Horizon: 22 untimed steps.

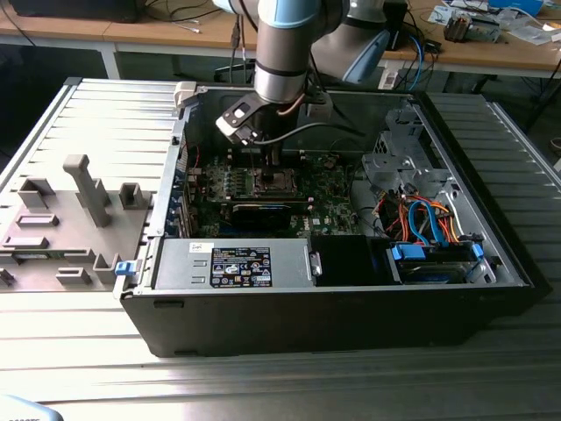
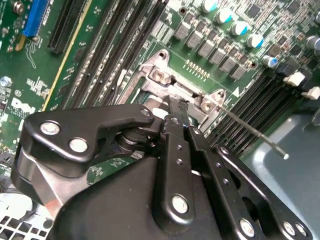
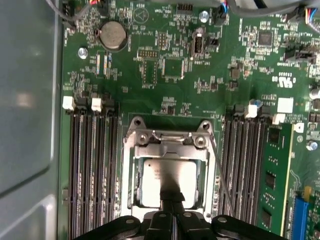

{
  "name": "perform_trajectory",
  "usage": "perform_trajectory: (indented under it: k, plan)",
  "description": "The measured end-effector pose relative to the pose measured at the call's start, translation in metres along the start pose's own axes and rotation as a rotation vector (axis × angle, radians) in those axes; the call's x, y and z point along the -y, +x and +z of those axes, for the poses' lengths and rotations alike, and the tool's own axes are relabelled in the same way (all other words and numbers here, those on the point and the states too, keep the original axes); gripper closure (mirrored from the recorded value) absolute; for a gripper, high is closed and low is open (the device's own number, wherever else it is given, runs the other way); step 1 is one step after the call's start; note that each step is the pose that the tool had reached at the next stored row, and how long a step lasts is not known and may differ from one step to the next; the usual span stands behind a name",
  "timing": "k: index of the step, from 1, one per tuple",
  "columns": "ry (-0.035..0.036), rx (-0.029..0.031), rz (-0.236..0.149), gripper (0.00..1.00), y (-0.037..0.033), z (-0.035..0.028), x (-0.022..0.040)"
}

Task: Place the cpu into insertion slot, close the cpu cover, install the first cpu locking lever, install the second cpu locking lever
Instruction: 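Close the cpu cover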

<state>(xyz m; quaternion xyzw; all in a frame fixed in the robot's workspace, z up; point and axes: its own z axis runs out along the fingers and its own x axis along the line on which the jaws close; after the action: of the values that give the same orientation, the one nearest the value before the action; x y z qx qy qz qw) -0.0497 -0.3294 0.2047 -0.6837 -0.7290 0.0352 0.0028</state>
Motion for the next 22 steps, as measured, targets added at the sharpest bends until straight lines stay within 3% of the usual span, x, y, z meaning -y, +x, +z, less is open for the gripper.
perform_trajectory:
  k: [4, 7, 10, 13, 22]
  plan:
    - [0.0001, -0.001, 0.0, 0.89, -0.0003, -0.0019, -0.0064]
    - [0.005, -0.0005, 0.0, 0.89, -0.0013, -0.0102, -0.0127]
    - [0.0051, -0.0004, 0.0, 0.89, -0.0016, -0.0182, -0.0124]
    - [0.0051, -0.0005, 0.0, 0.89, -0.0022, -0.0306, -0.0118]
    - [0.005, -0.0006, 0.0, 0.89, -0.0027, -0.0429, -0.0111]
